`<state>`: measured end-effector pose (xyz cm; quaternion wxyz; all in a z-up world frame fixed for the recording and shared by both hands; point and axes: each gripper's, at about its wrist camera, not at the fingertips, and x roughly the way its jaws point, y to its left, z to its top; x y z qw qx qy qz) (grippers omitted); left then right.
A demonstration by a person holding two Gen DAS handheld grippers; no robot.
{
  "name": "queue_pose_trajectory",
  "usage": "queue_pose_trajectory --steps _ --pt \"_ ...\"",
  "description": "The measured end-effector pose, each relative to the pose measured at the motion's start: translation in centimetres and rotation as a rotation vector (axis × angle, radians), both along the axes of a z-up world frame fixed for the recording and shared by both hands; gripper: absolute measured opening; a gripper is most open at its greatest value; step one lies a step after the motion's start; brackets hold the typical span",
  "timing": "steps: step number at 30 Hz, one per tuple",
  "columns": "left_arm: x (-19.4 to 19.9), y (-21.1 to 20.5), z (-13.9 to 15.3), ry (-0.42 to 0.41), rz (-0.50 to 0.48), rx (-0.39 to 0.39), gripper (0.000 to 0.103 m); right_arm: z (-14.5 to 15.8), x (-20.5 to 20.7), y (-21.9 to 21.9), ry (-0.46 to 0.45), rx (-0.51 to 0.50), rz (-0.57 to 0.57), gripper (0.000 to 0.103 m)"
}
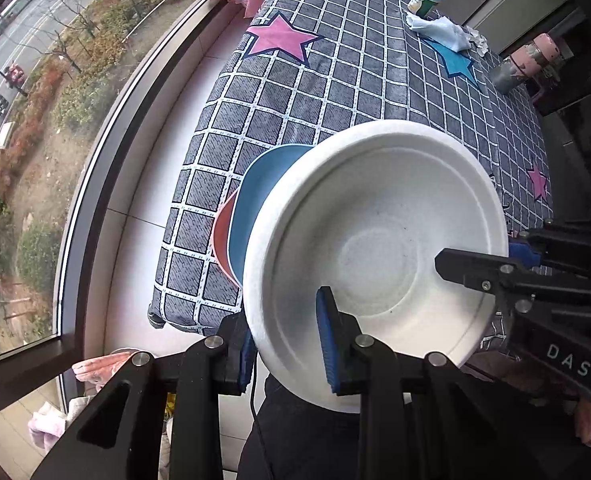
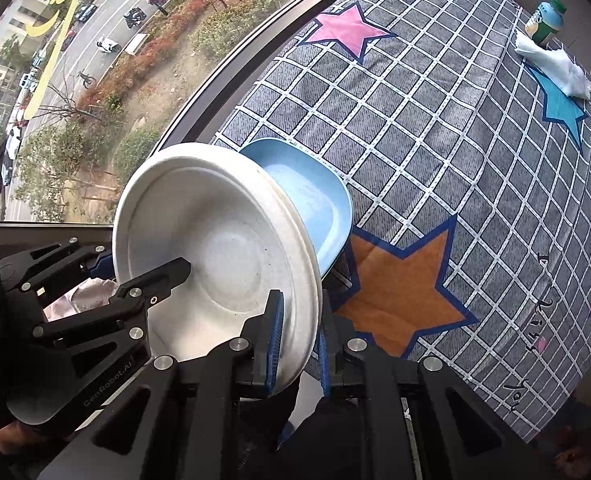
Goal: Organize plates and bowls
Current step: 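Carry the nested bowls with both grippers over the plate stack, then lower the nested bowls onto the blue plate with both grippers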
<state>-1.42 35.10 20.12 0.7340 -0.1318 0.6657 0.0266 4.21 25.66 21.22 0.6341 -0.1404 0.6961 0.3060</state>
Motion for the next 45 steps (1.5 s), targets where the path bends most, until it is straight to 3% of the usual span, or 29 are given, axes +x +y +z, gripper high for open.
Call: queue_pose_trajectory --steps 23,45 --pt "2.0 1.3 -0.9 0.012 0.028 -0.006 0.029 -0.5 1.7 1.0 -0.002 -0.009 -0.018 0.017" --pt "1.6 1.7 -1.3 0.028 0.043 -0.002 0.03 -1.0 1.6 1.6 0.007 -0.015 0.006 0.017"
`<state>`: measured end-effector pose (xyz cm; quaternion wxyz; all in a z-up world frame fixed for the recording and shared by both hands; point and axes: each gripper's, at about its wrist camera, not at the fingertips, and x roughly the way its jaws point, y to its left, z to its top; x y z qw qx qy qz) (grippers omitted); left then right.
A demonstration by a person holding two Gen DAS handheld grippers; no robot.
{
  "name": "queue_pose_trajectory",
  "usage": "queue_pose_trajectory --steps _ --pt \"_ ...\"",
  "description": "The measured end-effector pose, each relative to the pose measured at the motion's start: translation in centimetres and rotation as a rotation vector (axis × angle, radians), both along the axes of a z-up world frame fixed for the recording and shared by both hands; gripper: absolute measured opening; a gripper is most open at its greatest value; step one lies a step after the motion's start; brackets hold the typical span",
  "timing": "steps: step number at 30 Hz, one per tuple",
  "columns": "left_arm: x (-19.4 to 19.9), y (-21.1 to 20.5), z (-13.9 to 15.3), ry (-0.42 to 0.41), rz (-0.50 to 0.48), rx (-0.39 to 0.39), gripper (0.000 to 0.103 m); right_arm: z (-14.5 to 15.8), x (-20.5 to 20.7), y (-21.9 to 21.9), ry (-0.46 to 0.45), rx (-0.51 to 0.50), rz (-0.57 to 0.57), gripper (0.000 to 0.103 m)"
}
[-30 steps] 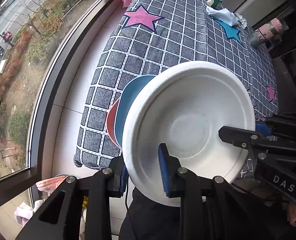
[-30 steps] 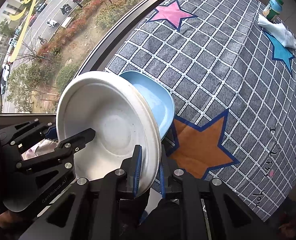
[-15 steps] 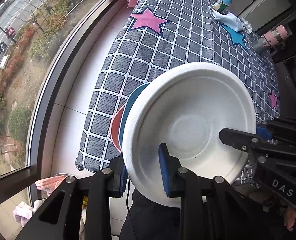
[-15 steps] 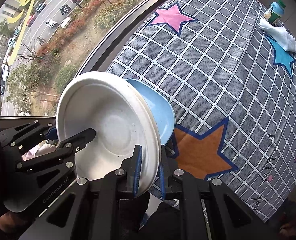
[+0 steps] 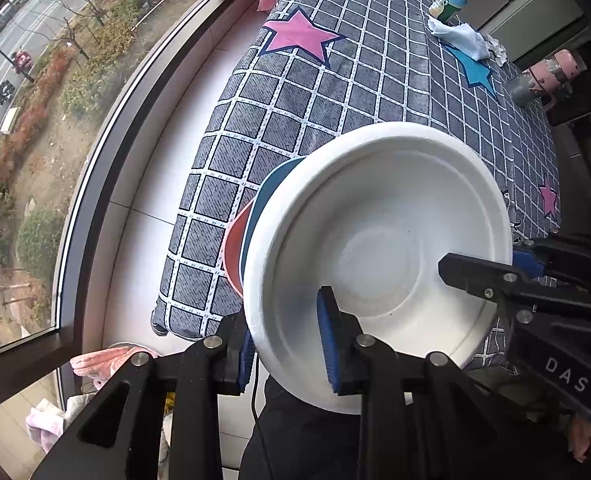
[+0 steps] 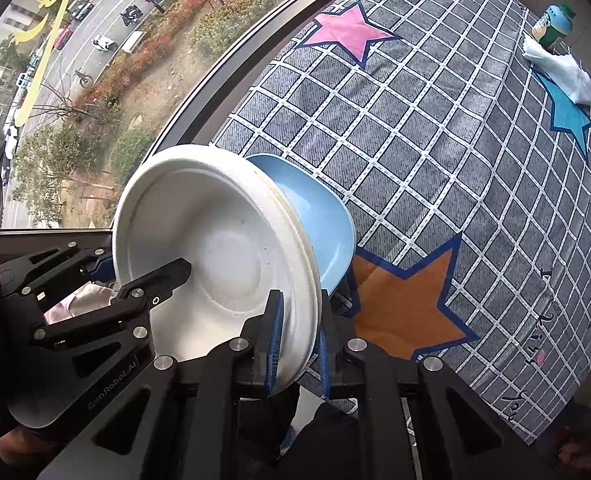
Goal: Organize plates and bowls
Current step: 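Lower the nested bowls onto the blue plate with both grippers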
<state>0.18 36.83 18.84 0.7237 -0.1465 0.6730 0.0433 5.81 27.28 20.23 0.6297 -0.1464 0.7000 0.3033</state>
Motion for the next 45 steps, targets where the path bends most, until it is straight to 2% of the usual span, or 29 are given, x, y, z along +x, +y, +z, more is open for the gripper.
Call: queue_pose_trajectory --steps 19,42,43,45 --pt "-0.2 -0.3 -0.4 0.004 0.0 -0.006 0.03 -0.1 0.0 0.0 0.0 -0.005 -0.002 0.017" --pt "1.4 0.5 -3.5 0.025 0.032 -0.065 0.032 -1.9 0.9 0.5 -0.003 -0.049 -0.002 0.018" --pt "1.4 0.5 -3.6 0.023 0.033 -0.065 0.036 -1.9 1.0 0.5 -0.006 -0.051 -0.003 0.018" --pt "1.5 0.5 -4.0 0.026 0.033 -0.053 0.055 -2.0 1.1 0.5 -0.007 -0.046 -0.01 0.018"
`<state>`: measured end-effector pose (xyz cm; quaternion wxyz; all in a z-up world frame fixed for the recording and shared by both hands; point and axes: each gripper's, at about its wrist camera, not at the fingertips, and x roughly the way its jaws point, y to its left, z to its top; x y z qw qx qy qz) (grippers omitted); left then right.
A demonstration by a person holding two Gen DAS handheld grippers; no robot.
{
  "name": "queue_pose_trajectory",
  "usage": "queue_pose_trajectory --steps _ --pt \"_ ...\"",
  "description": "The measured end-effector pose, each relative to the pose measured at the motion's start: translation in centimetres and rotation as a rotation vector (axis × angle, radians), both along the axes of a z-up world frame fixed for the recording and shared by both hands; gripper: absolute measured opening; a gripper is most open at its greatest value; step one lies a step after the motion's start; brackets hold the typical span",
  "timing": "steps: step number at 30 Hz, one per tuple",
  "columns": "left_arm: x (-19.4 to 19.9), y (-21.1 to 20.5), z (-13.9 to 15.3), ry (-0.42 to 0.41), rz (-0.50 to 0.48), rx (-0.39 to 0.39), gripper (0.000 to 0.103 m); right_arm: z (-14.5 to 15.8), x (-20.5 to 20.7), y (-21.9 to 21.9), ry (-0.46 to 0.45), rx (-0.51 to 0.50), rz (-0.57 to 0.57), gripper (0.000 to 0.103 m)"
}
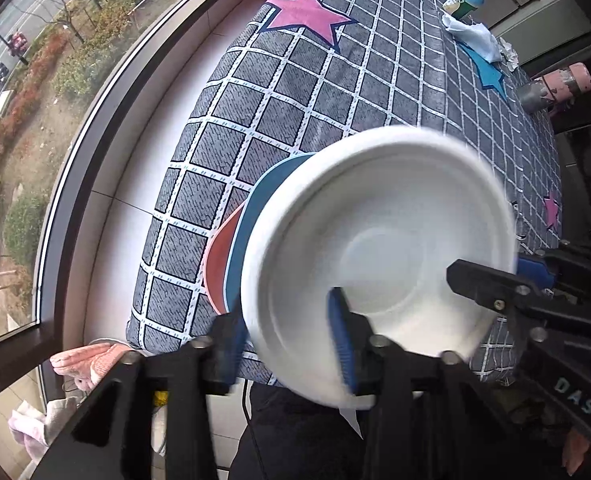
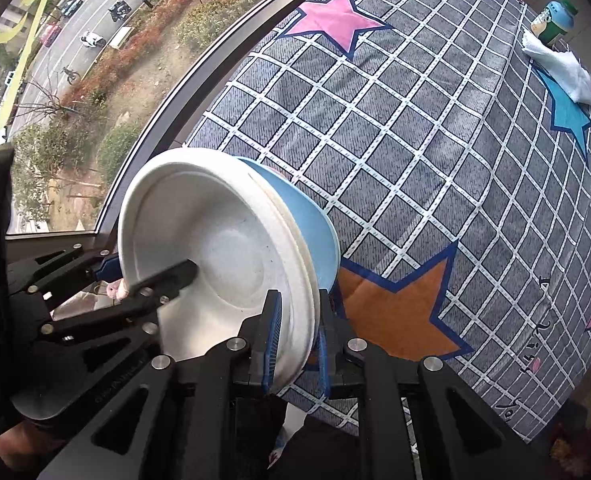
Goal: Organize plates and bowls
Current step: 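Lower the nested bowls onto the blue plate with both grippers, then open both grippers and pull them back from the bowls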
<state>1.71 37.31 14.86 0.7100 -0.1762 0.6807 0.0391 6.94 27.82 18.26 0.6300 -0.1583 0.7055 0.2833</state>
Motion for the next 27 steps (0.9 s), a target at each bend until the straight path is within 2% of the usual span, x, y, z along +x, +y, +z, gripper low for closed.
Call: queue_pose_trajectory --steps 1,2,3,4,5,6,13,21,27 --pt "0.0 0.0 -0.2 0.001 -0.001 0.015 0.068 0.2 0.1 0.0 -0.001 0.003 -0.005 0.018" --pt "0.1 -0.2 -0.3 0.004 -0.003 0.025 0.073 0.3 0.1 0.0 -0.01 0.004 -0.007 0.018" --pt "0.1 -0.2 -0.3 0.004 -0.005 0.025 0.073 0.4 0.3 0.0 -0.02 0.001 -0.008 0.02" --pt "0.1 -0.3 -0.3 0.002 -0.007 0.023 0.073 0.4 0.4 -0.1 -0.023 0.0 -0.012 0.031" --pt "0.1 -0.4 -0.2 -0.001 -0.01 0.03 0.075 0.4 0.5 -0.2 -0.024 0.0 -0.018 0.046" --pt "0.1 -0.6 0.1 -0.008 -0.017 0.048 0.076 0.6 0.6 -0.3 -0.034 0.0 -0.024 0.052" --pt "0.5 -1.8 2.1 -0.053 -0.084 0.173 0.083 1.8 1.0 -1.1 -0.073 0.015 -0.033 0.053" --pt "0.4 -3.5 3.2 -0.091 -0.138 0.222 0.085 2.5 0.7 -1.7 -0.096 0.001 -0.01 0.053" --pt "0.1 -4.0 4.1 -0.12 -0.099 0.262 0.085 3.1 0.6 -2.6 -0.115 -0.006 0.004 0.053"
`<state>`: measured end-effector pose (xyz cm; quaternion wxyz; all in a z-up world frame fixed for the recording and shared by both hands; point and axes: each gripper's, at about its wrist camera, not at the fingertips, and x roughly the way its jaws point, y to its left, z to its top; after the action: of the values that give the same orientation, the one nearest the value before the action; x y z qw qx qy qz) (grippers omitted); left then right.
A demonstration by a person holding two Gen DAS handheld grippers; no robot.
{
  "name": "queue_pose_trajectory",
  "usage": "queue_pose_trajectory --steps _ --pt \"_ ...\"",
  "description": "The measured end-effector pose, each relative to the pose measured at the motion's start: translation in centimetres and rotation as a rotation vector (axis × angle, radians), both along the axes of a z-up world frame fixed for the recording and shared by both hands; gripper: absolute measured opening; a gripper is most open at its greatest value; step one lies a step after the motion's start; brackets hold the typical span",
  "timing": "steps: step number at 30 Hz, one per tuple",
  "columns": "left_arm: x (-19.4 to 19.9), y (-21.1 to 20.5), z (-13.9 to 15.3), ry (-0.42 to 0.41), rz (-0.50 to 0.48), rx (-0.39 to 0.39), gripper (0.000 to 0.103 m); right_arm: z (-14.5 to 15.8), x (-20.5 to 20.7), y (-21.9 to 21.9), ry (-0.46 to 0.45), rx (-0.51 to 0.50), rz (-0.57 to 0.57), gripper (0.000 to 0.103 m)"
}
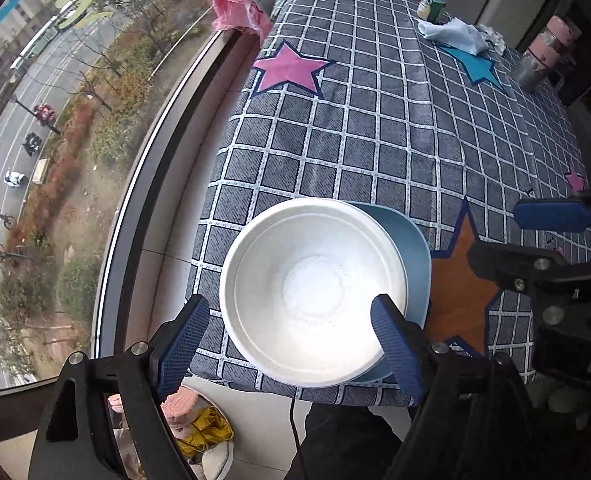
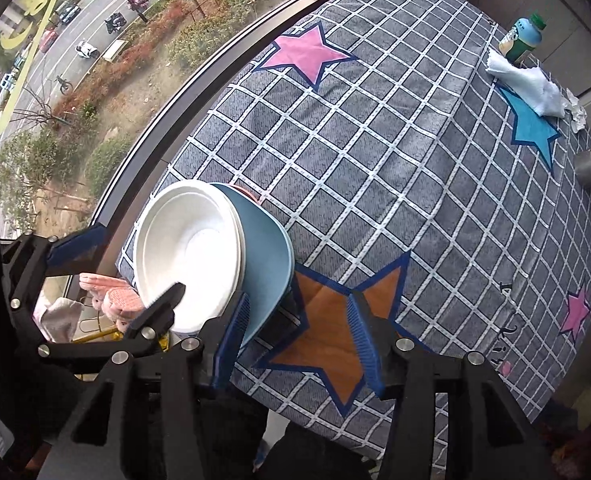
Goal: Organize plates and bowls
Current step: 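Open both grippers and pull them back from the bowls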
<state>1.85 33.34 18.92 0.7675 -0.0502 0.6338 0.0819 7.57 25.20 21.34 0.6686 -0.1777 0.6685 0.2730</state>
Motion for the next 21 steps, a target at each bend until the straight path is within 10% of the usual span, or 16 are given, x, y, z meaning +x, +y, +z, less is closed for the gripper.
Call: queue_pose_trajectory --steps 21 --pt "-1.8 0.6 1.6 0.063 0.178 0.034 0.086 1.2 0.0 -1.6 -0.025 -0.003 0.041 0.053"
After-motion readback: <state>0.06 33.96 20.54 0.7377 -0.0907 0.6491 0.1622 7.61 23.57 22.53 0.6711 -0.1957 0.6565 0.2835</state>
